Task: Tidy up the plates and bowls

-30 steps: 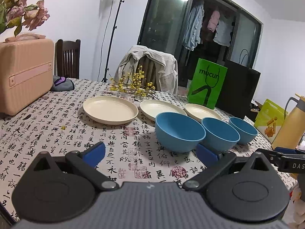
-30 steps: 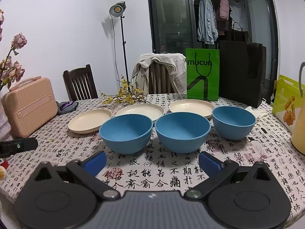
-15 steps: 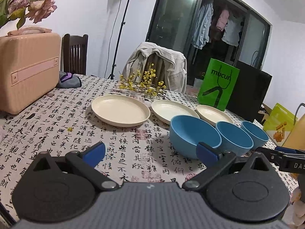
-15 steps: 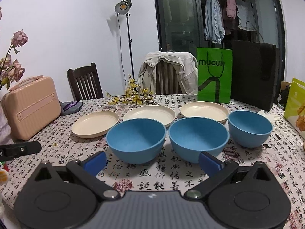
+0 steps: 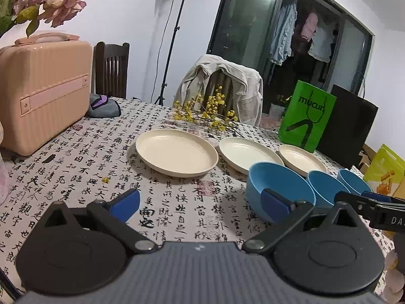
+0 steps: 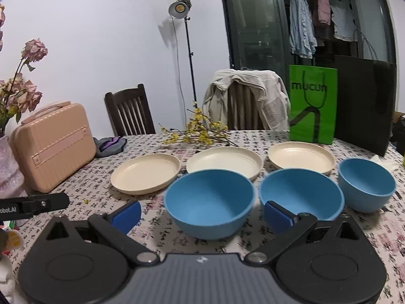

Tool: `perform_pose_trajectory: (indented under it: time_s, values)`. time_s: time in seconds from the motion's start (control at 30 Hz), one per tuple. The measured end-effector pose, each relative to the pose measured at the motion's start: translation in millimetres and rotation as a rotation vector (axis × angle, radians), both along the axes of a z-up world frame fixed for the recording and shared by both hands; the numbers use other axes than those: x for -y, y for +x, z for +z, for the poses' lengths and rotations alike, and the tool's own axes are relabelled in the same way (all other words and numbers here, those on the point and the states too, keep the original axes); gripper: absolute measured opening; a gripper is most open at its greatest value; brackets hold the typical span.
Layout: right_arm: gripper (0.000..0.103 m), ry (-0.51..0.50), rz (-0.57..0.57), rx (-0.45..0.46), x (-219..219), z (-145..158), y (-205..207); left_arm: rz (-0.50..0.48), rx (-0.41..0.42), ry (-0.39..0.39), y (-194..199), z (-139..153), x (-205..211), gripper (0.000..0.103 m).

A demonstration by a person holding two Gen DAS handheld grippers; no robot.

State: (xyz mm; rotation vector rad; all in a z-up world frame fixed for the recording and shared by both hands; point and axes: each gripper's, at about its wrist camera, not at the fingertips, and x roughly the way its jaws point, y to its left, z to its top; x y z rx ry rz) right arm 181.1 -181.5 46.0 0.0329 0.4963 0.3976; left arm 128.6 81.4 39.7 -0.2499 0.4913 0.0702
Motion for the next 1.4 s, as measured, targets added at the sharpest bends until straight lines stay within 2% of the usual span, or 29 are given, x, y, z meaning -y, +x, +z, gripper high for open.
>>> perform_pose_trajectory:
  time_s: [0.8, 1.4]
  values:
    - [0.103, 0.009, 0.025, -0.013, -70, 8, 66, 0.059, -0.032, -0.034, 50, 14, -32, 0.103]
    - [0.103, 0.016, 0.001, -0.055, -117, 10, 121, 0.117, -0.083, -0.078, 102, 18, -77, 0.103]
